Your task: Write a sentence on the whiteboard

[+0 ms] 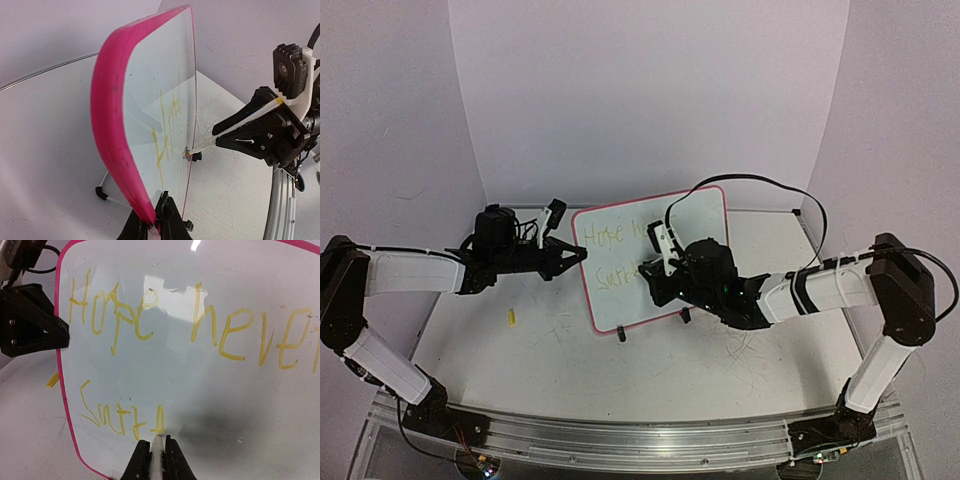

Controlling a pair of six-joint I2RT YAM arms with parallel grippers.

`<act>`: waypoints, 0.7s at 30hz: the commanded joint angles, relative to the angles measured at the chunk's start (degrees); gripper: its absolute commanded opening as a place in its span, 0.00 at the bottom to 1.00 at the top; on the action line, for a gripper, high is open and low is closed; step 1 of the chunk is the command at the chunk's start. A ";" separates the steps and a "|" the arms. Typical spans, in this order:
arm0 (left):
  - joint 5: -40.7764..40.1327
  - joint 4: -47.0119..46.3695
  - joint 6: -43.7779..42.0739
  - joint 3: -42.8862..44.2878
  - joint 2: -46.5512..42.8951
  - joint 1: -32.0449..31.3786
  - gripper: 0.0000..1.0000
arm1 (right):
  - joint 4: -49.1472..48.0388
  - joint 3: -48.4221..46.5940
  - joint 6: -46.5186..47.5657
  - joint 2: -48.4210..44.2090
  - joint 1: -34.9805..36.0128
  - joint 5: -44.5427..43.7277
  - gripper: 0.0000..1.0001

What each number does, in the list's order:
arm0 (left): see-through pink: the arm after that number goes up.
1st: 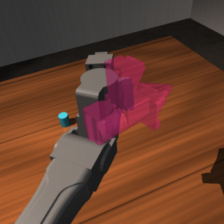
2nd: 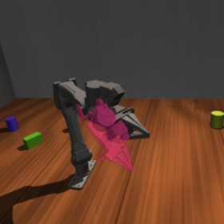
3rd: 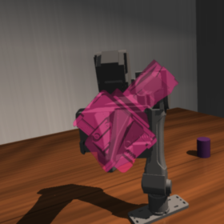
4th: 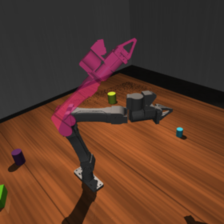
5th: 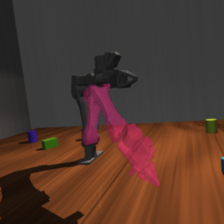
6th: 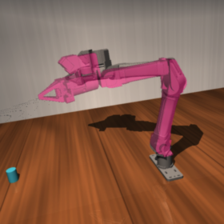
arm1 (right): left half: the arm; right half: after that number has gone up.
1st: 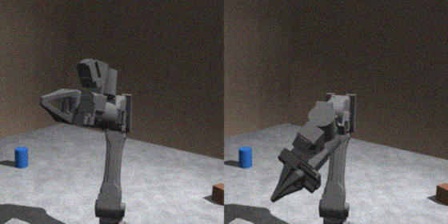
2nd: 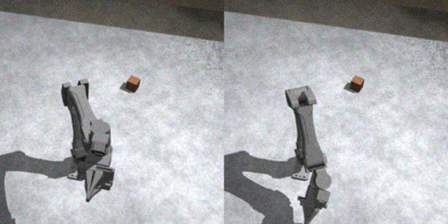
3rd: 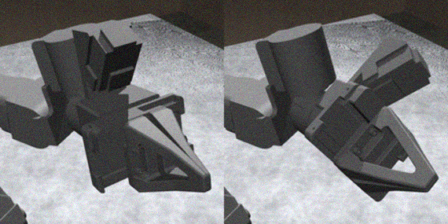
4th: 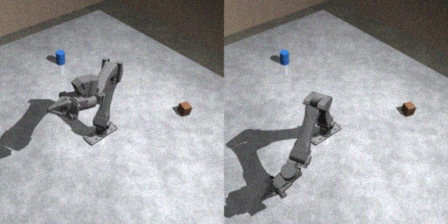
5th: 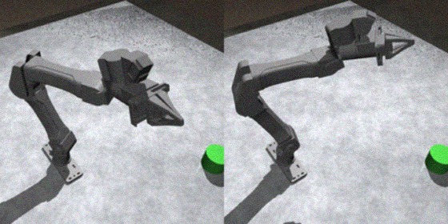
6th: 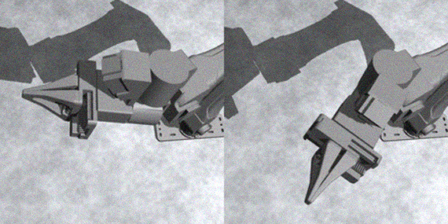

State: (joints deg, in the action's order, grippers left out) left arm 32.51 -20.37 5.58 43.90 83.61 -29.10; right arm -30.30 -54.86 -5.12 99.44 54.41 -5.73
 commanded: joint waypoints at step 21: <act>-6.50 3.58 -7.72 1.39 0.41 -0.08 0.00 | -3.72 3.92 3.07 -6.28 -0.41 -0.59 0.00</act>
State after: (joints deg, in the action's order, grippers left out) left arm 32.80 -20.38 4.70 44.24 83.61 -29.64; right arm -30.77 -49.15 -3.24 94.14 54.19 -6.74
